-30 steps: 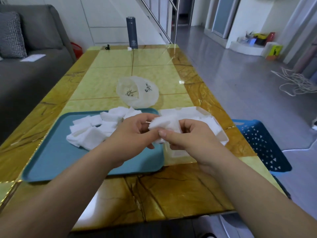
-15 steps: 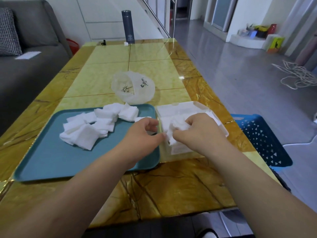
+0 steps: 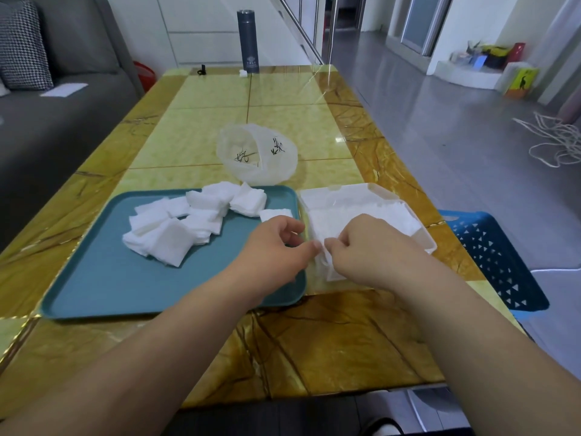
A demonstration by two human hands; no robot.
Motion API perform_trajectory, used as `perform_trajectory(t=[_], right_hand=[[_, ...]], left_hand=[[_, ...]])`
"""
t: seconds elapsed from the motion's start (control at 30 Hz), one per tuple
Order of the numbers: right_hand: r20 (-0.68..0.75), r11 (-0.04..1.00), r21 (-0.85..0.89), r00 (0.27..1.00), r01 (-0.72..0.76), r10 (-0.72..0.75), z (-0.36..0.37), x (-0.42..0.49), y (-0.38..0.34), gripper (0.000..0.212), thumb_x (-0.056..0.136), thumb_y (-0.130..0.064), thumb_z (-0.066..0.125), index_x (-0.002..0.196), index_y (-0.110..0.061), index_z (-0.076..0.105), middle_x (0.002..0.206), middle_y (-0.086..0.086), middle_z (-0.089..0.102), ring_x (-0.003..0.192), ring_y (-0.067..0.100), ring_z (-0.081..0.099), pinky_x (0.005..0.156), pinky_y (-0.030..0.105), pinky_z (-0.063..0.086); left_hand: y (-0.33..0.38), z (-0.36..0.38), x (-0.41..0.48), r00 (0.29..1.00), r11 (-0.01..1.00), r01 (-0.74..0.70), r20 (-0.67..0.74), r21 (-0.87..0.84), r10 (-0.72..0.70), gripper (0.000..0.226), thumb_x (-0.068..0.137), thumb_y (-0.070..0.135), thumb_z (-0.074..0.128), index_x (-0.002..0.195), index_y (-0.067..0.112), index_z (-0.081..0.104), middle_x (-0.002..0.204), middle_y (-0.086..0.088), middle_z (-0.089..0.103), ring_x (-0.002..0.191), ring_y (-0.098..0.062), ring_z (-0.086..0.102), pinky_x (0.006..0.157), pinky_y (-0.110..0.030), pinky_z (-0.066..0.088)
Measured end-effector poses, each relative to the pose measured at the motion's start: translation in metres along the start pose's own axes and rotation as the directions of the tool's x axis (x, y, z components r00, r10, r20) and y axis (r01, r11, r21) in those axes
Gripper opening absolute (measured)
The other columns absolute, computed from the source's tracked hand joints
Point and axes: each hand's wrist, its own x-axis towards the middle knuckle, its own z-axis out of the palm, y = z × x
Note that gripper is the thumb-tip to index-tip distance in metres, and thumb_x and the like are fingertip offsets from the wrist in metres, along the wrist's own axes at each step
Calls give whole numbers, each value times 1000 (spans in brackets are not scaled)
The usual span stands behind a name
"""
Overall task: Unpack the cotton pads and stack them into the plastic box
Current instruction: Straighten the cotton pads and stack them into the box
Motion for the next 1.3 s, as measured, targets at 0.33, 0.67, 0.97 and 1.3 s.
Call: perform_trajectory(t=[0.33,0.67,0.97,1.3], right_hand=[[-313,994,-110,949,17,-50,-11,-6,-12,38,96,-52,54,78,-19,60,76,-4,56,73,22,59,64,31,47],[-383,865,350,897,361,-219,21,3,-56,34,96,-12,53,121,-22,74,115,-2,74,110,18,66,97,37,54],[-20,902,360,968,239,-249,64,14,-85,38,91,-9,62,126,-18,71,109,-5,70,105,12,66,97,23,49],[23,823,554,986,126,-167,79,19,-94,35,89,-1,64,112,-26,69,95,-8,77,94,8,72,99,35,57]], left_hand=[[6,-16,14,943,871,-244,-103,427,315,10,88,40,73,92,31,71,92,14,69,84,-5,63,75,-29,53],[-31,-60,17,922,489,-387,322,782,213,48,103,35,49,150,34,45,161,11,38,139,-23,45,110,-42,43],[-46,-114,-18,990,792,-136,43,596,137,37,97,34,65,134,31,62,128,7,64,110,-14,59,96,-30,46],[-47,-141,-11,983,852,-12,160,524,-84,40,74,47,88,105,30,69,93,11,68,84,-7,64,72,-26,51]])
